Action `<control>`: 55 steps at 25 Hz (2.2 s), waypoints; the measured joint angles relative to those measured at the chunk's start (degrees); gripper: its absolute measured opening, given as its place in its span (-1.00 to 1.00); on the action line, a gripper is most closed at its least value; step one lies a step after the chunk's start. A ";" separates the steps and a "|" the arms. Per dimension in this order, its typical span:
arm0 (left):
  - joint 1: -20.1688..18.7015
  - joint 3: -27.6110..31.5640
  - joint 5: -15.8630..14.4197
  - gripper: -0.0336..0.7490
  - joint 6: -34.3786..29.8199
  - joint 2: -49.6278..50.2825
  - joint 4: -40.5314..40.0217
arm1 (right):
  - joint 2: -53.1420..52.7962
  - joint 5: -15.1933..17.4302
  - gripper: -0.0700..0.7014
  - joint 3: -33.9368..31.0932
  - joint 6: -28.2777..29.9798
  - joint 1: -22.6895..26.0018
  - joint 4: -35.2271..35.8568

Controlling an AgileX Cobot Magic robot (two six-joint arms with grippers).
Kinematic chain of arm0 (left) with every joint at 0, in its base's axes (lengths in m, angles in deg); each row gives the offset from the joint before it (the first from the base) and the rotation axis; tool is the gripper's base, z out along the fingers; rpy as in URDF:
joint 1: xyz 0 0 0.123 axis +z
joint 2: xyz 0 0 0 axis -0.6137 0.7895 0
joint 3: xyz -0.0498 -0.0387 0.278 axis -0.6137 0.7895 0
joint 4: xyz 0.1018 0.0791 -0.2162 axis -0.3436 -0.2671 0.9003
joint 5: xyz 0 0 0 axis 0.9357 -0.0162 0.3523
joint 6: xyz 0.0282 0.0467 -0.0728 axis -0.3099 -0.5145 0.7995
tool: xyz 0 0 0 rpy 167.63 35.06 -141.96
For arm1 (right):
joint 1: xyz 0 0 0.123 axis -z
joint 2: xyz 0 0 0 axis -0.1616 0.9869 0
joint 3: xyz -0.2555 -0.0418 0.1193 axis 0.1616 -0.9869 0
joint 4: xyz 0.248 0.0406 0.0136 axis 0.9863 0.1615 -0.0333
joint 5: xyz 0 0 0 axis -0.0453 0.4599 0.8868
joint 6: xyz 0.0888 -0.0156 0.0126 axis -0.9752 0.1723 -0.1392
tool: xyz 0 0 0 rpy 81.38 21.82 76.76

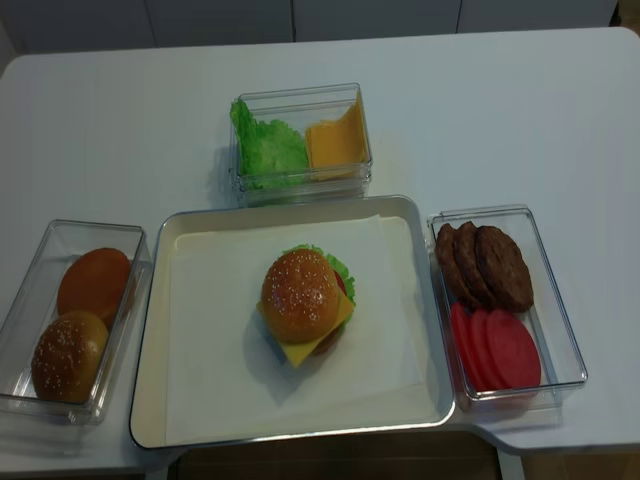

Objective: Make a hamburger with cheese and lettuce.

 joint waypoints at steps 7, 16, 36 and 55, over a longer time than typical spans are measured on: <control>0.00 0.90 2.73 -0.14 0.00 0.00 0.50 | 0.00 0.00 0.51 0.00 0.00 0.00 0.00; 0.00 2.37 5.65 -0.14 0.00 0.00 2.76 | 0.00 0.00 0.51 0.00 0.00 0.00 0.00; 0.00 2.37 5.73 -0.17 0.00 0.00 2.99 | 0.00 0.00 0.51 0.00 0.00 0.00 0.00; 0.00 2.37 5.87 -0.17 0.00 0.00 2.99 | 0.00 0.00 0.51 0.00 0.00 0.00 0.00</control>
